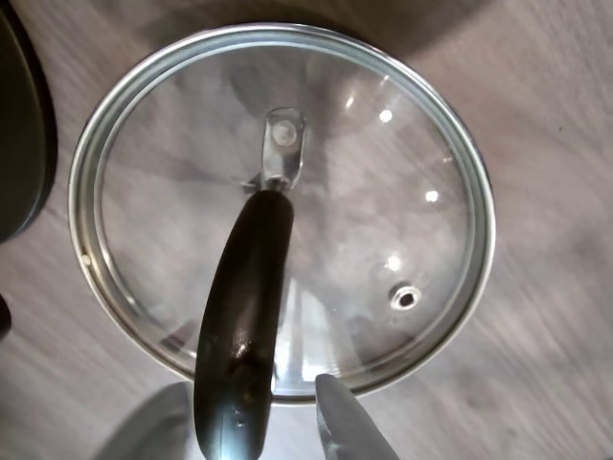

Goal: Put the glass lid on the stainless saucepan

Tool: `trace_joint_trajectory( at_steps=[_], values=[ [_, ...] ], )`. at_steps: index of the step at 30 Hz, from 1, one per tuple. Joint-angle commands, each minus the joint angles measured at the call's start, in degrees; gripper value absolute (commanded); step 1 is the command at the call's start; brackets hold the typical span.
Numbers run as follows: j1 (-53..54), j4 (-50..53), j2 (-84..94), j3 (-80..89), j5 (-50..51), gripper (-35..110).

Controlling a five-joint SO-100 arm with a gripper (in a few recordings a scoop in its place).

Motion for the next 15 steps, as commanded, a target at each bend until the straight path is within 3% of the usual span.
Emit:
trace_joint_trajectory(
  at_steps=[1,15],
  values=[
    [-0.88,0.70,-0.09,-2.46,-0.44,0],
    [-1.23,4.39,2.90,-7.91,-0.44,0]
  ],
)
